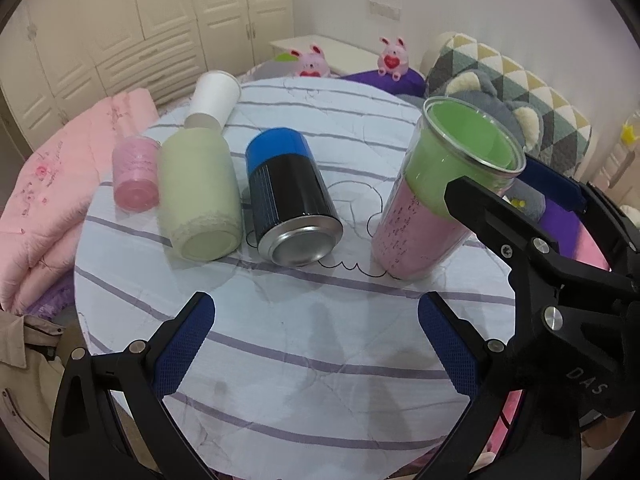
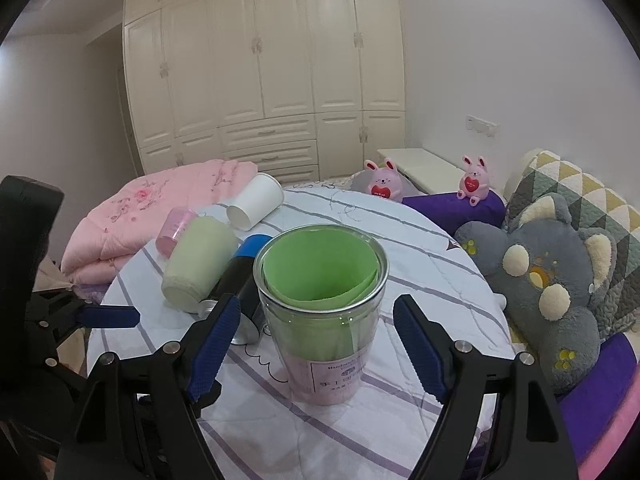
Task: Flip cup upright
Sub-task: 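Lower the upright jar onto the table with the right tool, then open the right tool and withdraw it from the upright jar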
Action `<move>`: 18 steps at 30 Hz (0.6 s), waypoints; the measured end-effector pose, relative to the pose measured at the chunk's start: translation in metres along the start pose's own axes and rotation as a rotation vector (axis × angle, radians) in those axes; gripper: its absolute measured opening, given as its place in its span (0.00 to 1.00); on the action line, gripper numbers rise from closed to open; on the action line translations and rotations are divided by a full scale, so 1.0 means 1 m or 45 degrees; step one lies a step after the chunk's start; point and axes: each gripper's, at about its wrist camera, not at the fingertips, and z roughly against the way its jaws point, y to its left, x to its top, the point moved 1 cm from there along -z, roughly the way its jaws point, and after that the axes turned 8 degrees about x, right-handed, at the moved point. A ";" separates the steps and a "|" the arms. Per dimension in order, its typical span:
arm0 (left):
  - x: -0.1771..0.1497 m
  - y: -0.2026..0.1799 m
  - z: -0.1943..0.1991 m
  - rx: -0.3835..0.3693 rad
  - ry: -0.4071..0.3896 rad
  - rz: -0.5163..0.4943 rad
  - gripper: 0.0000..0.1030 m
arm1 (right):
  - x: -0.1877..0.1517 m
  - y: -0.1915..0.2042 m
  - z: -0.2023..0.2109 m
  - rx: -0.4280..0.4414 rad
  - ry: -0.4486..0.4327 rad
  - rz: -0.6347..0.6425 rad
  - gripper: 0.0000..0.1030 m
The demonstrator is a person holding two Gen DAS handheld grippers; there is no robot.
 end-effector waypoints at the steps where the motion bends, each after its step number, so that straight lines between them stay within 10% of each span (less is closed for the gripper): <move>1: 0.000 0.000 0.003 0.000 -0.009 0.001 1.00 | 0.000 0.000 0.002 0.001 -0.002 -0.004 0.78; 18: -0.008 -0.003 0.049 -0.001 -0.136 0.022 1.00 | 0.011 0.006 0.043 -0.015 -0.071 -0.004 0.78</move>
